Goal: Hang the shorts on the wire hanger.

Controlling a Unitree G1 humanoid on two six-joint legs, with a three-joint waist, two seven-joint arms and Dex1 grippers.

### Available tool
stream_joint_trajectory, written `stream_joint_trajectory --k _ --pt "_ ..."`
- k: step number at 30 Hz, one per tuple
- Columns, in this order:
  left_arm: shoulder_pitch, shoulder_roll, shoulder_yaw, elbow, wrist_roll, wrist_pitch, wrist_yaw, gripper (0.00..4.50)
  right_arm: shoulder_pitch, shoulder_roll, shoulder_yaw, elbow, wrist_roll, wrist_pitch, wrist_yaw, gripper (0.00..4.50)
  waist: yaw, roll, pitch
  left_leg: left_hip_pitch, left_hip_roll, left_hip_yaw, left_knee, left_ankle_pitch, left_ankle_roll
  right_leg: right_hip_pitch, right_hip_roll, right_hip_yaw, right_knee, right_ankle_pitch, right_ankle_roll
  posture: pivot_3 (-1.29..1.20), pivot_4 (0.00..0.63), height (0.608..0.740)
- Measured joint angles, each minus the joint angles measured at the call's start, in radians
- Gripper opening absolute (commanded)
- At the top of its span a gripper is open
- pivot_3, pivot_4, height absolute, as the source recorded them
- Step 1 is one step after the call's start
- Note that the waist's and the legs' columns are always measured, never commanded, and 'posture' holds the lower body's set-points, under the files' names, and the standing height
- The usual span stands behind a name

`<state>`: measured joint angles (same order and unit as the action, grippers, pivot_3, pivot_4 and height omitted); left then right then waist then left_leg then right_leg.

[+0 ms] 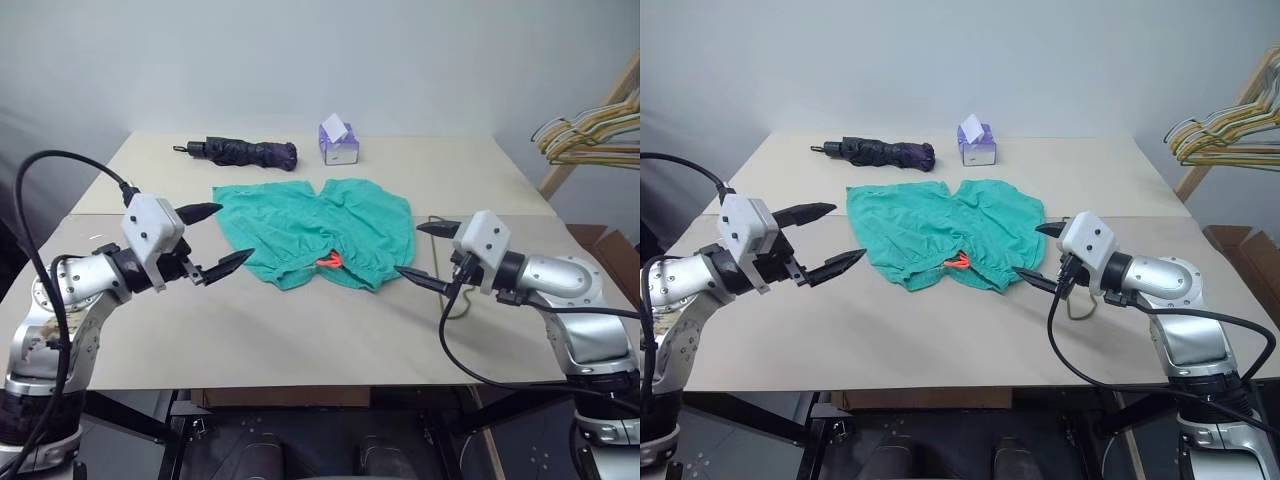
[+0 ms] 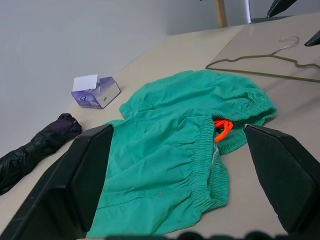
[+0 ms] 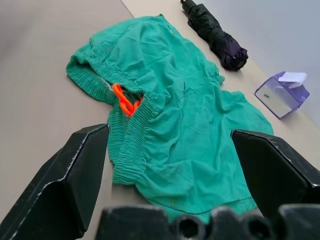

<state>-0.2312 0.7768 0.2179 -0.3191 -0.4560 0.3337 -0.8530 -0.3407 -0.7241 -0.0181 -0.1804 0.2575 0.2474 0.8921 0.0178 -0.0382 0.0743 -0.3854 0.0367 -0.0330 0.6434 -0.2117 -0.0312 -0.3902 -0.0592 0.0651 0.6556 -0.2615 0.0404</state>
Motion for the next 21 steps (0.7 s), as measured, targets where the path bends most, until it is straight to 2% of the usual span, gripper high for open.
stream_joint_trajectory --k 9,15,17,21 --pt "-0.002 0.001 0.0 -0.003 -0.022 0.021 -0.003 4.5 0.003 0.0 0.0 -0.001 0.0 0.0 -0.002 4.48 -0.003 0.0 0.0 0.0 0.0 0.0 0.0 0.0 0.0 0.0 0.0 0.0 0.0 0.0 0.0 0.12 0.008 0.74" --pt "0.0 0.009 0.0 -0.009 -0.02 0.02 -0.014 4.5 0.003 0.0 0.017 -0.025 -0.026 0.003 -0.021 4.48 -0.004 0.0 0.0 0.0 0.0 0.0 0.0 0.0 0.0 0.0 0.0 0.0 0.0 0.0 0.0 0.12 0.032 0.74" --pt "0.008 0.023 0.004 -0.02 -0.022 0.02 -0.026 4.5 0.002 0.01 0.063 -0.06 -0.064 0.01 -0.034 4.48 -0.007 0.0 0.0 0.0 0.0 0.0 0.0 0.0 0.0 0.0 0.0 0.0 0.0 0.0 0.0 0.12 0.036 0.74" --pt "0.049 0.04 0.041 -0.035 -0.036 0.02 -0.041 4.5 -0.023 0.035 0.242 -0.089 -0.218 0.02 -0.057 4.48 -0.009 0.0 0.0 0.001 0.001 0.002 0.0 0.0 0.001 0.0 0.001 0.001 0.0 0.0 0.0 0.11 0.048 0.74"
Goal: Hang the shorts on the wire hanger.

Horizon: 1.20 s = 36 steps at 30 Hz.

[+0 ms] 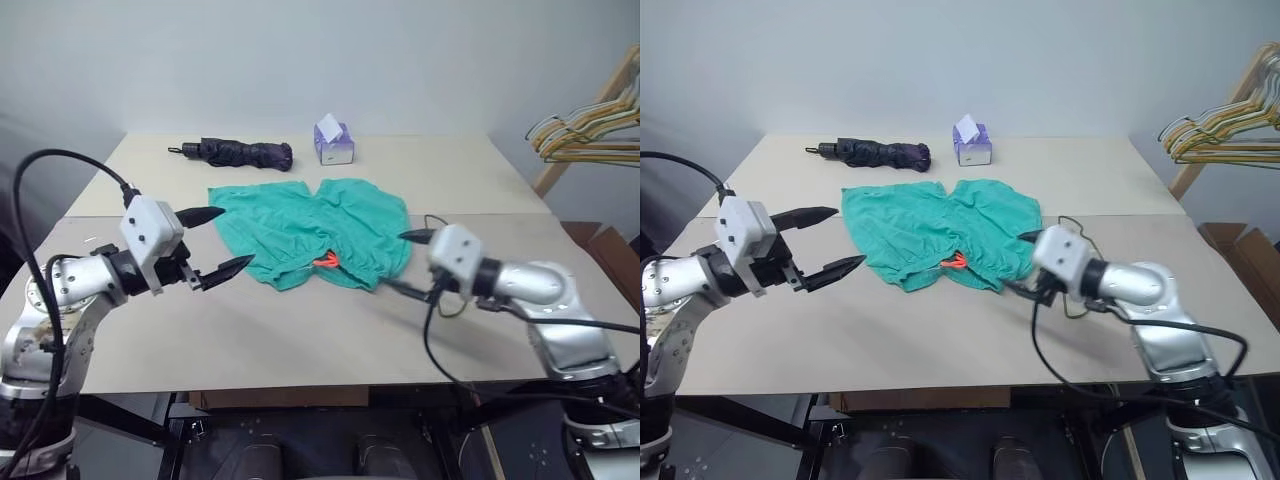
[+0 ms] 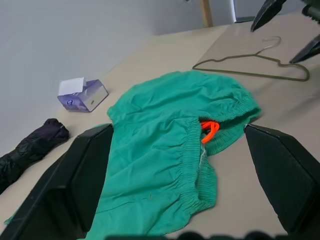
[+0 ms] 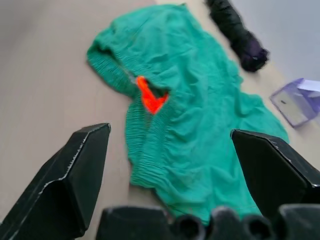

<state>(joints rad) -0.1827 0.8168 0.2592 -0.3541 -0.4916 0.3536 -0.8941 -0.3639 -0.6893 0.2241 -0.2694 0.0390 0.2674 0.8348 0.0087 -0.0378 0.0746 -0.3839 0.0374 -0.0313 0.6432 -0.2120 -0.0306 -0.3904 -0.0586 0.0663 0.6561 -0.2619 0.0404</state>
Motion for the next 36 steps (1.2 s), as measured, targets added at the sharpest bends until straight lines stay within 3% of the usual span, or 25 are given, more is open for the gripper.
stream_joint_trajectory --k 4,10,11,16,25,28,32,36 --pt "0.019 -0.001 0.015 -0.005 -0.006 0.0 0.006 4.5 -0.103 0.075 0.179 0.075 -0.194 0.032 -0.039 4.48 0.003 0.0 0.0 0.0 0.0 0.0 0.0 0.0 0.0 0.0 0.0 0.0 0.0 0.0 0.0 0.11 0.048 0.74" --pt "0.032 -0.021 0.009 -0.026 -0.008 0.0 0.018 4.5 -0.227 0.184 0.326 0.256 -0.405 0.071 -0.103 4.48 0.004 0.0 0.0 0.0 0.0 0.0 0.0 0.0 0.0 0.0 0.0 0.0 0.0 0.0 0.0 0.11 0.039 0.74" --pt "0.032 -0.023 0.008 -0.027 -0.008 0.0 0.019 4.5 -0.249 0.2 0.347 0.296 -0.433 0.081 -0.111 4.31 0.004 0.0 0.0 0.0 0.0 0.0 0.0 0.0 0.0 0.0 0.0 0.0 0.0 0.0 0.0 0.11 0.039 0.74" --pt "0.028 -0.032 -0.003 -0.028 -0.008 0.0 0.022 4.5 -0.341 0.236 0.405 0.463 -0.572 0.115 -0.141 3.03 0.004 0.0 0.0 -0.001 0.0 0.0 0.0 0.0 0.0 -0.001 0.0 0.0 0.0 0.0 0.0 0.11 0.037 0.74" --pt "0.021 -0.033 -0.008 -0.027 -0.008 -0.002 0.02 4.5 -0.358 0.248 0.411 0.521 -0.625 0.099 -0.139 0.04 0.001 0.0 0.0 -0.001 0.0 0.0 0.0 0.0 0.0 -0.001 0.0 0.0 0.0 0.0 0.0 0.1 0.029 0.74" --pt "0.005 -0.034 -0.019 -0.024 -0.008 -0.005 0.017 4.5 -0.322 0.202 0.388 0.473 -0.602 0.033 -0.121 0.04 0.004 0.0 0.0 -0.001 -0.001 0.0 0.0 0.0 0.0 -0.001 0.0 0.0 0.0 0.0 0.0 0.1 0.029 0.74" --pt "-0.005 -0.034 -0.029 -0.02 -0.007 -0.007 0.008 4.5 -0.289 0.049 0.343 0.426 -0.538 -0.173 -0.077 0.04 0.004 0.0 0.0 -0.001 -0.001 0.0 0.0 0.0 0.0 -0.001 -0.001 0.0 -0.001 0.0 0.0 0.07 0.03 0.74" --pt "-0.014 -0.036 -0.044 0.0 -0.003 -0.01 0.001 4.5 -0.343 -0.041 0.287 0.539 -0.528 -0.375 -0.114 0.04 -0.015 0.0 0.0 0.0 0.0 0.001 0.0 0.0 0.0 0.0 0.0 0.0 0.0 0.0 0.0 0.05 0.026 0.74"
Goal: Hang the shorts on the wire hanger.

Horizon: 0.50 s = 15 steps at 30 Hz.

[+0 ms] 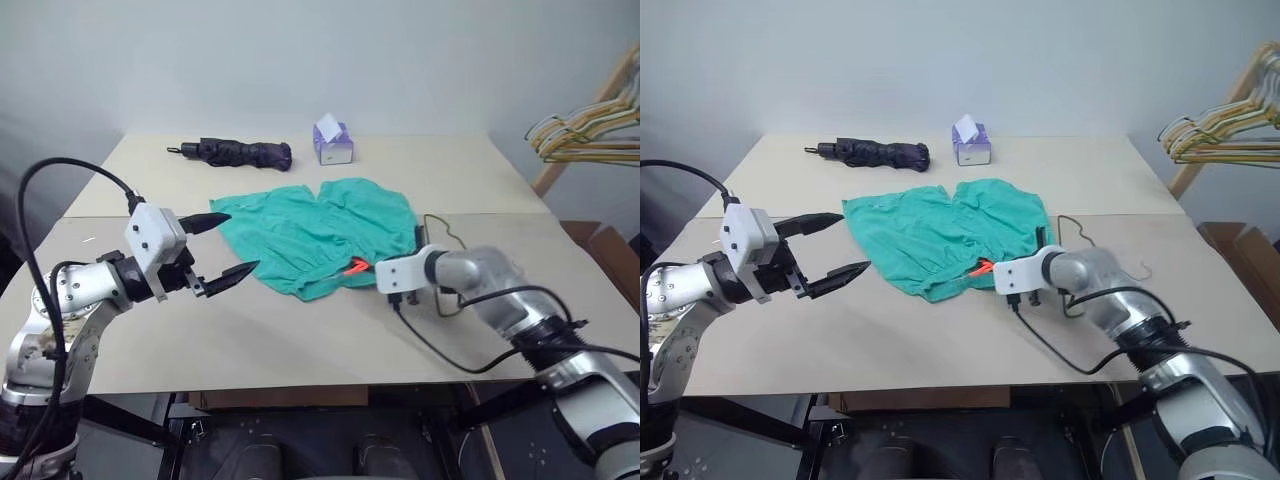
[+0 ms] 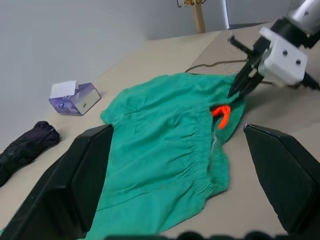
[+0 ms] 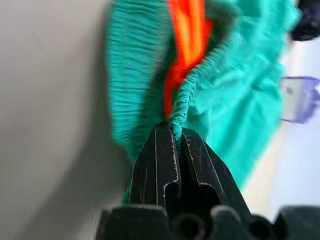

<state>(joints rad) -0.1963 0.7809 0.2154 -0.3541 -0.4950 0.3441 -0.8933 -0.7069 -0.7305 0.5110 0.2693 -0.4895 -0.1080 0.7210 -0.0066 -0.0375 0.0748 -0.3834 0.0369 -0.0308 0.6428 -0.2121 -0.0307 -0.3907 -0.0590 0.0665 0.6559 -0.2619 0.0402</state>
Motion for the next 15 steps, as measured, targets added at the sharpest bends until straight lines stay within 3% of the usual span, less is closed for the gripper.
stream_joint_trajectory --k 3,4,11,15 --pt "-0.019 -0.005 -0.011 0.019 0.001 -0.006 -0.006 4.5 -0.085 -0.002 -0.019 0.14 -0.033 -0.079 -0.08 0.04 -0.019 0.0 0.0 0.0 0.0 0.0 -0.001 0.0 0.0 0.0 0.0 0.001 0.0 0.0 0.0 0.04 0.024 0.74" --pt "-0.027 -0.006 -0.016 0.023 0.003 -0.009 -0.007 4.5 -0.113 0.004 -0.02 0.181 -0.043 -0.097 -0.102 0.29 -0.024 0.0 0.0 0.0 0.0 0.0 -0.001 0.0 0.0 -0.001 0.0 0.001 0.0 0.0 0.0 0.04 0.024 0.74" --pt "-0.043 -0.01 -0.037 0.044 0.008 -0.017 -0.019 4.5 -0.16 -0.011 0.01 0.31 -0.148 -0.218 -0.157 2.55 -0.033 0.0 0.0 -0.001 0.0 0.0 -0.001 0.0 0.0 0.0 0.0 0.001 0.0 0.0 0.0 0.04 0.026 0.74" --pt "-0.041 -0.01 -0.037 0.044 0.009 -0.018 -0.022 4.5 -0.035 -0.047 -0.05 0.146 -0.084 -0.126 -0.029 3.95 -0.032 0.0 0.0 -0.001 0.0 0.0 -0.001 0.0 0.0 -0.001 0.0 0.001 0.0 0.0 0.0 0.05 0.026 0.74"
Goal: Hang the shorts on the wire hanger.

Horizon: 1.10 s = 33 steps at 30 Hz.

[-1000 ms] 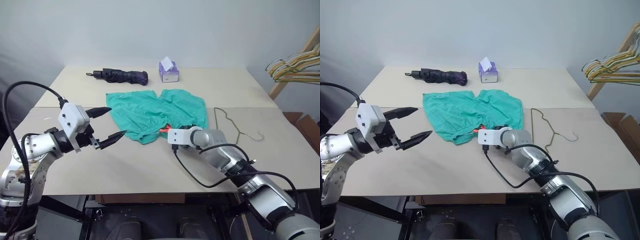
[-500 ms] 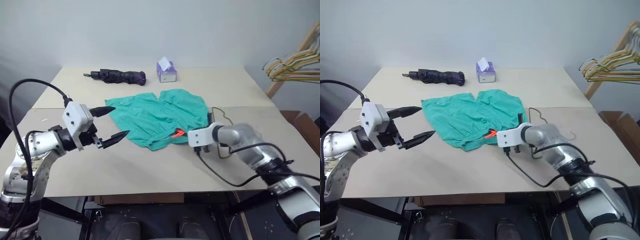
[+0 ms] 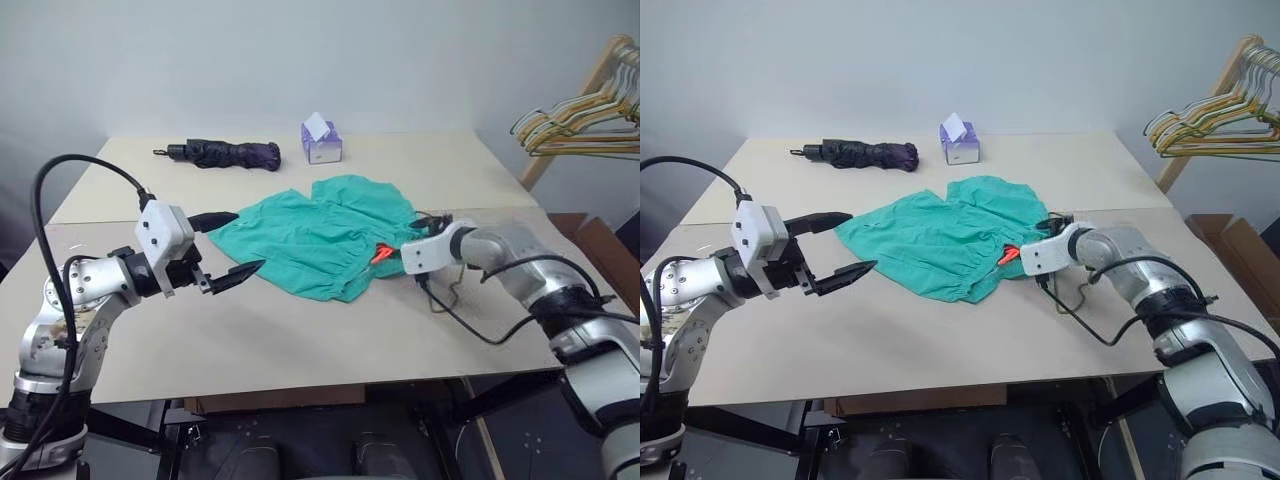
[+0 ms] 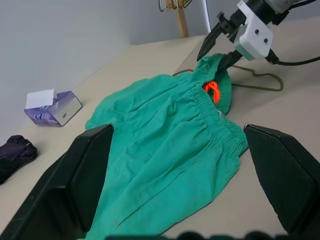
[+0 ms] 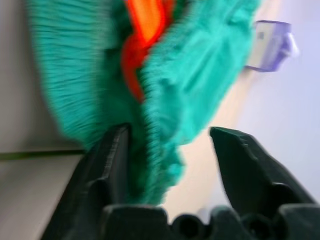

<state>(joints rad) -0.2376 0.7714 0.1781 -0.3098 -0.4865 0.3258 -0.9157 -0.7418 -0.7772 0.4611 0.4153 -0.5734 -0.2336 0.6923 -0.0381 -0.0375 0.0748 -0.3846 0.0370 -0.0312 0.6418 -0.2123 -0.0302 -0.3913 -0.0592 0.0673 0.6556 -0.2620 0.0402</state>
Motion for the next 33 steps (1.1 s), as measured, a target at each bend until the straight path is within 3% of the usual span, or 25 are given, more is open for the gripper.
stream_joint_trajectory --k 2,5,9,15,23,27,33 --pt "0.003 0.0 0.0 0.001 0.001 0.0 -0.001 4.5 0.087 0.006 -0.047 -0.174 0.08 0.134 0.11 4.46 -0.001 0.0 0.0 0.0 0.0 0.0 0.0 0.0 0.0 0.0 0.0 0.0 0.001 0.0 0.0 0.04 0.026 0.74" --pt "0.005 0.001 0.001 0.0 0.001 0.0 -0.002 4.5 0.187 0.045 -0.094 -0.468 0.157 0.386 0.243 4.46 -0.006 0.001 0.0 0.002 0.001 0.001 0.0 0.0 0.0 0.0 0.002 0.001 0.002 0.0 0.0 0.04 0.029 0.74" --pt "0.002 0.0 -0.001 0.0 0.001 0.0 -0.004 4.5 0.19 0.221 -0.046 -0.707 0.124 0.726 0.294 4.46 -0.005 0.001 -0.001 0.002 0.002 0.001 0.0 0.0 0.0 0.0 0.003 0.001 0.002 0.0 0.0 0.02 0.032 0.74" --pt "-0.002 -0.002 -0.004 0.013 0.012 0.0 -0.008 4.5 0.135 0.318 0.148 -0.709 -0.051 0.97 0.308 4.46 0.017 0.001 -0.001 0.0 0.0 0.001 0.001 0.0 0.0 -0.001 0.001 0.0 0.001 0.0 0.0 0.02 0.031 0.74" --pt "-0.023 -0.017 -0.017 0.018 0.016 -0.005 -0.012 4.5 0.046 0.481 0.307 -0.534 -0.177 1.159 0.29 4.46 0.014 0.001 -0.001 -0.001 0.0 0.001 0.001 0.0 0.0 -0.002 0.001 0.0 0.002 0.0 0.0 0.02 0.027 0.74" --pt "-0.022 -0.02 -0.018 0.019 0.021 -0.02 -0.012 4.5 0.008 0.486 0.357 -0.474 -0.206 1.15 0.287 3.58 0.013 0.001 -0.001 0.0 0.001 0.001 0.001 0.0 0.0 -0.002 0.001 0.0 0.002 0.0 0.0 0.03 0.026 0.74" --pt "-0.018 -0.024 -0.019 0.019 0.024 -0.022 -0.006 4.5 0.001 0.484 0.386 -0.403 -0.227 1.062 0.258 1.54 0.01 0.001 -0.002 0.001 0.001 0.001 0.001 0.0 0.0 -0.001 0.001 0.0 0.002 0.0 0.0 0.02 0.027 0.74"
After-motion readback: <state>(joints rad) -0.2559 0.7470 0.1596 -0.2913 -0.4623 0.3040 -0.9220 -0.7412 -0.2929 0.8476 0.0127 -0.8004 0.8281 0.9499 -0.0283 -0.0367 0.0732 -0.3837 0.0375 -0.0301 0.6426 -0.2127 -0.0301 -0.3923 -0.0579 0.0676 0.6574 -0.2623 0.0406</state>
